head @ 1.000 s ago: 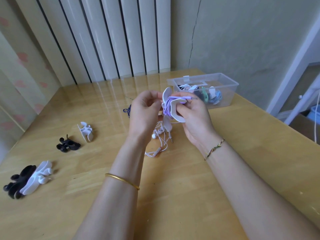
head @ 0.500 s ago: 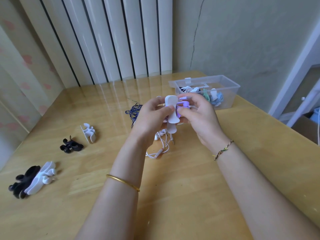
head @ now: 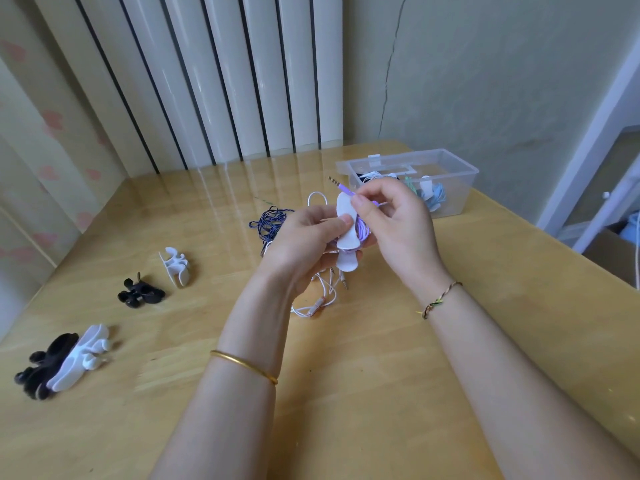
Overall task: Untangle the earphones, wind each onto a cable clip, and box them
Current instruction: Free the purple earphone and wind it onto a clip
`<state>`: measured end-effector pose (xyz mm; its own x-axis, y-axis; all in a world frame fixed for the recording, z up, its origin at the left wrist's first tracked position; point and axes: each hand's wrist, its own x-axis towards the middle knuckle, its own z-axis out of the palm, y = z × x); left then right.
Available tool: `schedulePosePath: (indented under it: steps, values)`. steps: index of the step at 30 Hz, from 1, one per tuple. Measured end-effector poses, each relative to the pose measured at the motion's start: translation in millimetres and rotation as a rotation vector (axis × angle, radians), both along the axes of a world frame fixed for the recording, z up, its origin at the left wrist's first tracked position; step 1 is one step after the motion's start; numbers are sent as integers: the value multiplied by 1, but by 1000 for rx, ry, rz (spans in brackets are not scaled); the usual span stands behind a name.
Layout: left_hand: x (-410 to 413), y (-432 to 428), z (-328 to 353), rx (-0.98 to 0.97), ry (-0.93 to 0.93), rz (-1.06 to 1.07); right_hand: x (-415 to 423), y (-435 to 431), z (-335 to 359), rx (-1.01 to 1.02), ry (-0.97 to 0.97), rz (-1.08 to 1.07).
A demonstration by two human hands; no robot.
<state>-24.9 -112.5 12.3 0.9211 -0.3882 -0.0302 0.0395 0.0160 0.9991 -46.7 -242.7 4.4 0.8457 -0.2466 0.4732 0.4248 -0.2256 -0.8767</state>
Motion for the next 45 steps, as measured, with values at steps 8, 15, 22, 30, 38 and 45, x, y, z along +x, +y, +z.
schedulePosePath:
  steps: [8,15,22,30,38,45]
  values:
    - [-1,2,1,55,-70,36,-4,-7,4,216,187,120]
    - [-1,5,3,6,-99,141,-3,-9,6,246,288,230]
    - [1,4,2,27,-165,201,5,-7,-5,-72,145,36]
    - [1,-5,-1,-27,-119,259,9,-12,-1,36,82,-45]
    - [-8,-14,3,-158,-58,144,13,-25,2,173,106,-206]
    - [7,-43,16,-49,-177,232,12,-50,20,329,299,-115]
